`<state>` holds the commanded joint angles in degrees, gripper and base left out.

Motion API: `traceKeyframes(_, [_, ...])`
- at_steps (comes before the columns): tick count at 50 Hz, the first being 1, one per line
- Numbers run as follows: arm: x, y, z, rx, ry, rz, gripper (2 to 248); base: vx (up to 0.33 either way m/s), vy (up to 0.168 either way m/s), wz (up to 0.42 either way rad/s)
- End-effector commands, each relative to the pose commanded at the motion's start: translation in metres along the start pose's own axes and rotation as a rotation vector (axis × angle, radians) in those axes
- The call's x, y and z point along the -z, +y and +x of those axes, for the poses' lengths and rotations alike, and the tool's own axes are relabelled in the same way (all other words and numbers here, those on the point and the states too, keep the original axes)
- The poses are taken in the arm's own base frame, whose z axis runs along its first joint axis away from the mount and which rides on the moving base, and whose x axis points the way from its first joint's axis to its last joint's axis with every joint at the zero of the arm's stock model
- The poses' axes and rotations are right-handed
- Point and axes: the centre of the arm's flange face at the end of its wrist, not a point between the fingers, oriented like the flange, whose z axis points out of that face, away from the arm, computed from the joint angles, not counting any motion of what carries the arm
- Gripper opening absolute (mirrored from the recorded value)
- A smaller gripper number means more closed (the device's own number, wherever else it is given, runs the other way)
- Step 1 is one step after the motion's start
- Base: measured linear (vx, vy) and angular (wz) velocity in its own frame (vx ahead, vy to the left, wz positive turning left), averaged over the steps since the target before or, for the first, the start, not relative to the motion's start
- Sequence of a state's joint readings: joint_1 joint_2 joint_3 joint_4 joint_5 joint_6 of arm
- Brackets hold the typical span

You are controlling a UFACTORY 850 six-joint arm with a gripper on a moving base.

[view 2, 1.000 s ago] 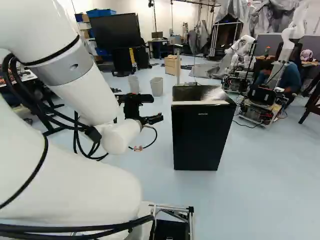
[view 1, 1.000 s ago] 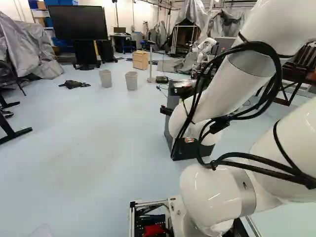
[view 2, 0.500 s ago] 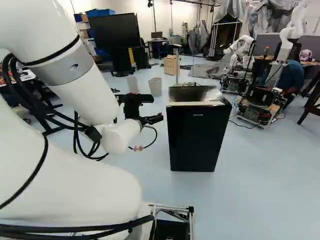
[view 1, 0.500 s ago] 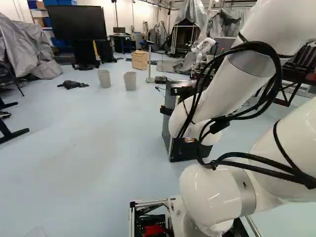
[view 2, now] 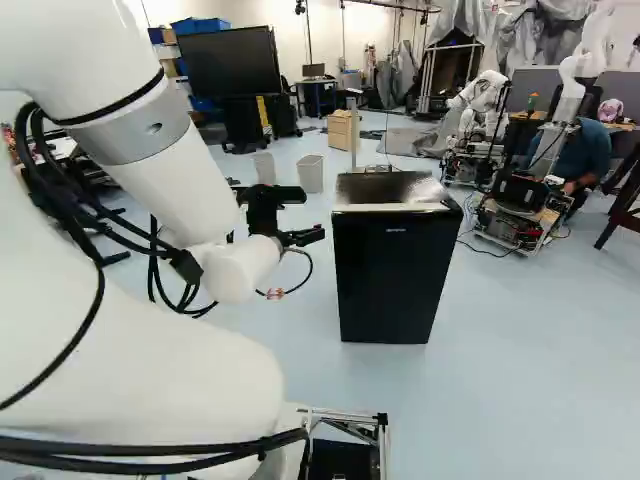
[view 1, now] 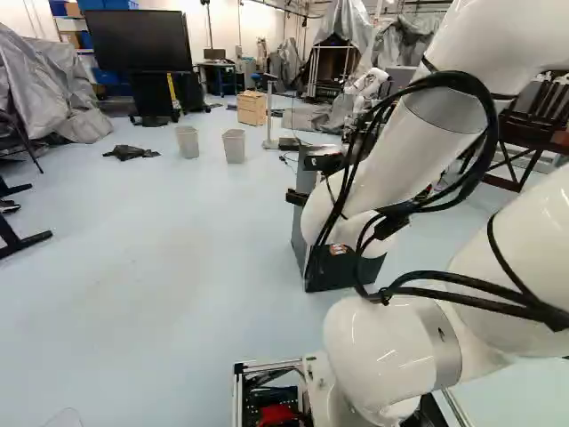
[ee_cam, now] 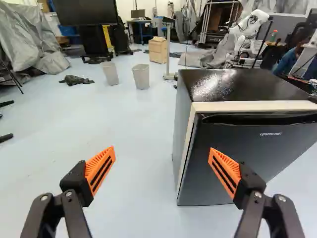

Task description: Grab a drink from the fridge

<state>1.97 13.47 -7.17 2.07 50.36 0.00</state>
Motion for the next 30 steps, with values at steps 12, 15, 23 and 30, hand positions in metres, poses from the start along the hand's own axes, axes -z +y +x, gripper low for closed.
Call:
traceKeyframes(12, [-0.017, -0.005, 0.010, -0.051, 0.022, -0.043, 247, 0.000, 0.000, 0.000])
traceKeyframes(15, [-0.021, -0.007, 0.013, -0.067, 0.030, -0.058, 247, 0.000, 0.000, 0.000])
traceKeyframes(23, [-0.029, -0.010, 0.019, -0.107, 0.053, -0.098, 247, 0.000, 0.000, 0.000])
traceKeyframes(30, [-0.035, -0.014, 0.023, -0.142, 0.073, -0.134, 247, 0.000, 0.000, 0.000])
